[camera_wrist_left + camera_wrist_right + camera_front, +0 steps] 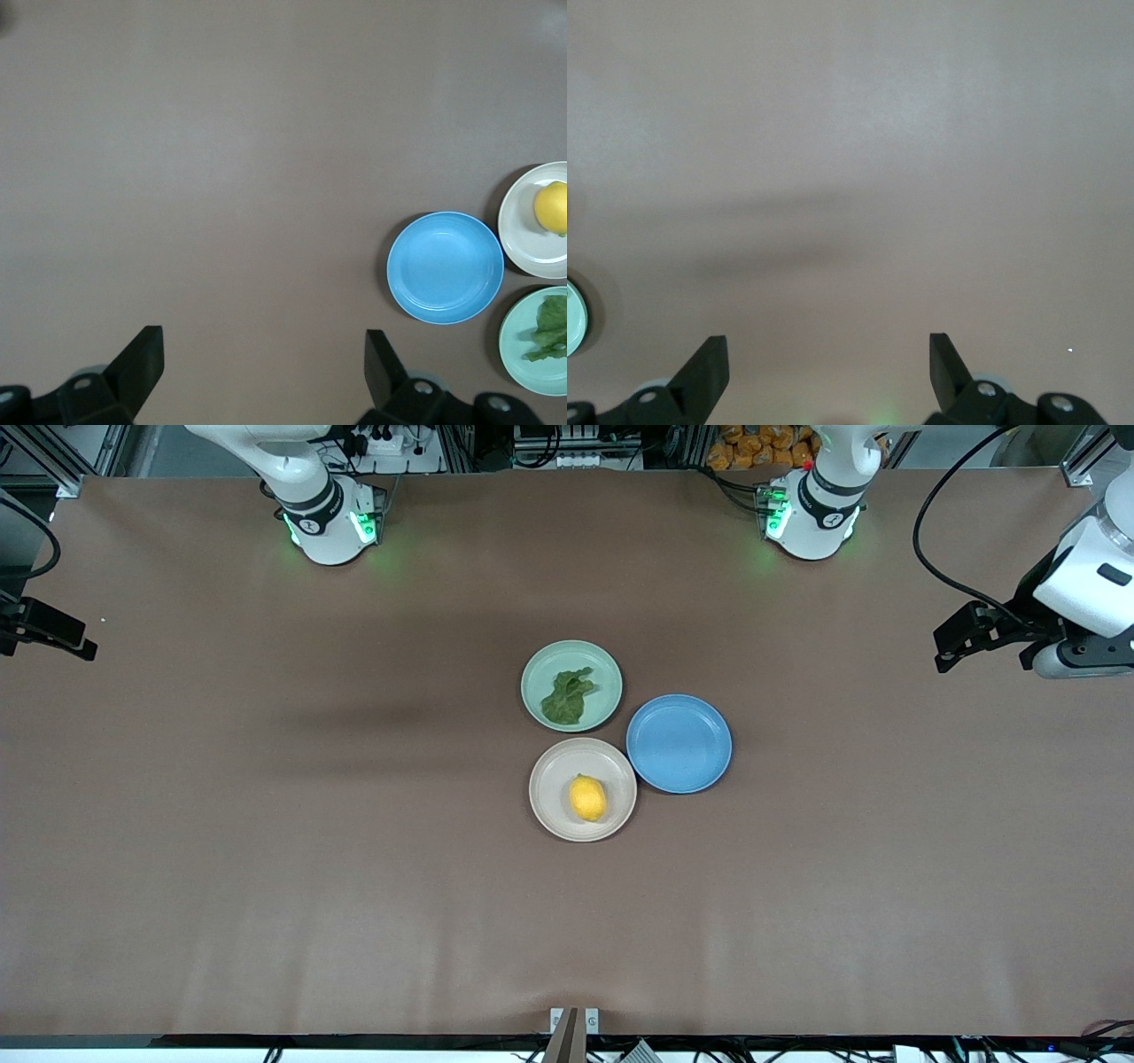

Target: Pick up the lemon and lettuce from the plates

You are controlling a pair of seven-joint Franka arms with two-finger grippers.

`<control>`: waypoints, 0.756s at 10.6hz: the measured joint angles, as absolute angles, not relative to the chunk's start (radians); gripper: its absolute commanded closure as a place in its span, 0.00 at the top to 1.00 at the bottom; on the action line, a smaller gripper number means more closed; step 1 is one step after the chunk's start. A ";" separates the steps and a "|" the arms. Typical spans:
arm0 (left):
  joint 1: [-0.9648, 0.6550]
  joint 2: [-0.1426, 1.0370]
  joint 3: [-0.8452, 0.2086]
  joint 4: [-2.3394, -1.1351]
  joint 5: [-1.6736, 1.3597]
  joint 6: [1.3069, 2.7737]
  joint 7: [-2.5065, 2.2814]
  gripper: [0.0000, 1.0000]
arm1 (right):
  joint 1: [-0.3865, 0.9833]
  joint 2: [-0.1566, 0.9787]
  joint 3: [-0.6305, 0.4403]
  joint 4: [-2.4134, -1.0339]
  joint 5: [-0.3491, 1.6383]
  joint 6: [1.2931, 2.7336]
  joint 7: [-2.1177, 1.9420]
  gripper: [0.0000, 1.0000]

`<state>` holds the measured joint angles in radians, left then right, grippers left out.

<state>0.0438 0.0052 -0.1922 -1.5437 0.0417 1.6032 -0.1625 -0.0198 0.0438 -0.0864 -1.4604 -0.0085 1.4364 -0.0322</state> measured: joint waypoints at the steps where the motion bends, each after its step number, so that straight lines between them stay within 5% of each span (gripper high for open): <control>1: 0.044 0.005 -0.192 -1.544 0.042 1.603 -0.163 1.00 | -0.020 0.044 -0.086 -1.460 -0.008 1.436 -0.032 1.00; 8: 0.031 0.013 -0.204 -1.547 0.041 1.602 -0.163 1.00 | -0.018 0.045 -0.086 -1.468 -0.008 1.434 -0.032 1.00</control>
